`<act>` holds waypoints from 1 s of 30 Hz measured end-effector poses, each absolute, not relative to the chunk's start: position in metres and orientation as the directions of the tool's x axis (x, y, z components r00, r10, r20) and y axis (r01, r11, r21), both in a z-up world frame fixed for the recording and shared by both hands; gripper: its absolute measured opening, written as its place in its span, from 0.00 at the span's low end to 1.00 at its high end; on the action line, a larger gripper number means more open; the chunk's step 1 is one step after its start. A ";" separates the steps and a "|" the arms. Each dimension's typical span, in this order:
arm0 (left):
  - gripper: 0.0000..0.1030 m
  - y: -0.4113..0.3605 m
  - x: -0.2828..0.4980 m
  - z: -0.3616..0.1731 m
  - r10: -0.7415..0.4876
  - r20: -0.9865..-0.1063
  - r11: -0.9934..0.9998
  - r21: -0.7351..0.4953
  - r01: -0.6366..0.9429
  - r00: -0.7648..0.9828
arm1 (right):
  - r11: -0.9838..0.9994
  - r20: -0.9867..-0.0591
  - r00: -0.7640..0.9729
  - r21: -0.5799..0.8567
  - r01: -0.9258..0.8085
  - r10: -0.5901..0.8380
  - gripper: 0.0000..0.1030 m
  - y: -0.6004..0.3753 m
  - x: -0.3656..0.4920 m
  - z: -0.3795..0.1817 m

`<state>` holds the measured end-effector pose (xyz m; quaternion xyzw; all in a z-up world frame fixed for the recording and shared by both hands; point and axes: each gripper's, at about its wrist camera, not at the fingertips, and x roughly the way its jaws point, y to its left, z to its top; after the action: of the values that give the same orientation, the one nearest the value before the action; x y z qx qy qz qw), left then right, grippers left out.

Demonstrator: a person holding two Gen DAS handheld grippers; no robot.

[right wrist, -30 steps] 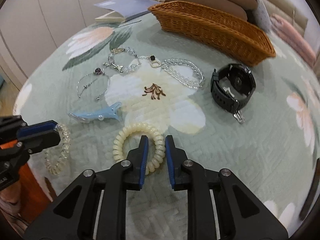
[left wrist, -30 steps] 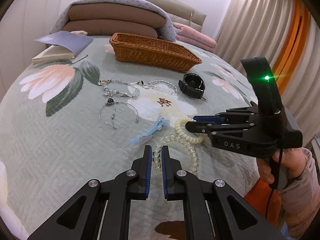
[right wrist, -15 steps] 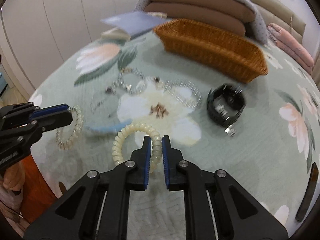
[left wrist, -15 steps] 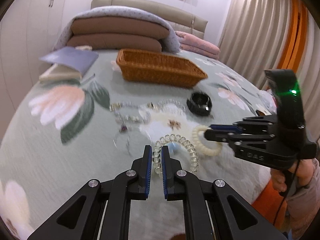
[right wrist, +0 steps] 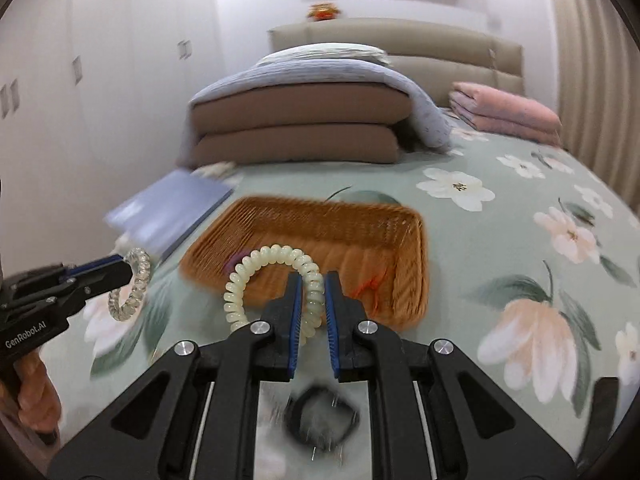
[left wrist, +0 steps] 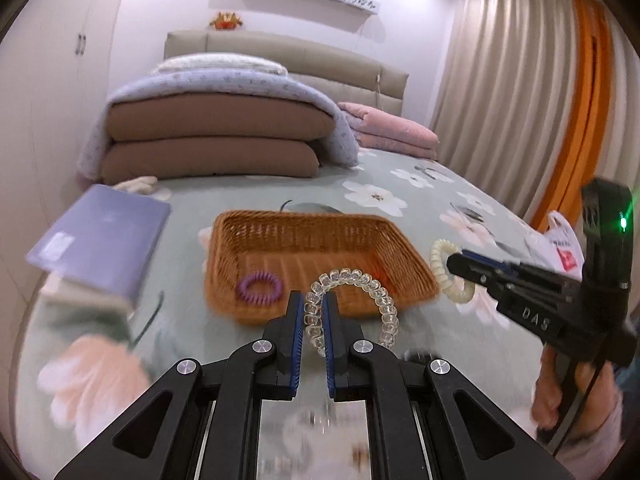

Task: Organize jewelry
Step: 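Carry both coil hair ties into the wicker basket and release them, then move both tools back over the blue clip and black watch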

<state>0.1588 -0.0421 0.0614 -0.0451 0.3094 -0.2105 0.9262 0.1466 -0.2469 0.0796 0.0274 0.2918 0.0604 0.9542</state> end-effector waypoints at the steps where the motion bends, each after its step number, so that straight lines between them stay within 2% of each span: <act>1: 0.09 -0.046 0.177 0.059 -0.420 -0.563 0.907 -0.226 0.356 0.712 | 0.991 -0.558 0.820 0.111 -0.074 0.124 0.10 -0.254 0.164 0.077; 8: 0.09 -0.078 0.263 0.015 -0.406 -0.647 0.912 -0.244 0.329 0.645 | 0.990 -0.639 0.764 0.139 0.002 0.088 0.10 -0.270 0.247 0.037; 19: 0.09 -0.100 0.278 -0.017 -0.377 -0.696 0.917 -0.188 0.351 0.611 | 0.992 -0.699 0.709 0.124 -0.007 0.093 0.11 -0.268 0.274 -0.011; 20: 0.12 -0.100 0.277 -0.017 -0.378 -0.693 0.917 -0.187 0.353 0.614 | 0.990 -0.697 0.709 0.143 -0.009 0.107 0.11 -0.269 0.273 -0.012; 22: 0.26 -0.098 0.275 -0.013 -0.379 -0.687 0.918 -0.192 0.347 0.620 | 0.984 -0.687 0.713 0.179 -0.020 0.140 0.11 -0.272 0.271 -0.009; 23: 0.43 -0.096 0.273 -0.011 -0.382 -0.677 0.918 -0.199 0.344 0.629 | 0.981 -0.684 0.714 0.193 -0.021 0.149 0.11 -0.273 0.269 -0.008; 24: 0.54 -0.093 0.270 -0.008 -0.390 -0.657 0.916 -0.207 0.343 0.646 | 0.980 -0.682 0.715 0.199 -0.019 0.153 0.11 -0.275 0.268 -0.006; 27: 0.56 -0.086 0.258 0.003 -0.414 -0.609 0.908 -0.229 0.350 0.677 | 0.976 -0.667 0.728 0.215 -0.017 0.159 0.11 -0.276 0.256 0.003; 30: 0.56 -0.079 0.244 0.018 -0.448 -0.569 0.893 -0.257 0.369 0.689 | 0.970 -0.610 0.772 0.241 -0.036 0.180 0.11 -0.274 0.234 0.021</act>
<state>0.2439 -0.0788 0.0182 -0.0612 0.3253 -0.2228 0.9169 0.2343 -0.2741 0.0211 0.1083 0.3328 0.0577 0.9350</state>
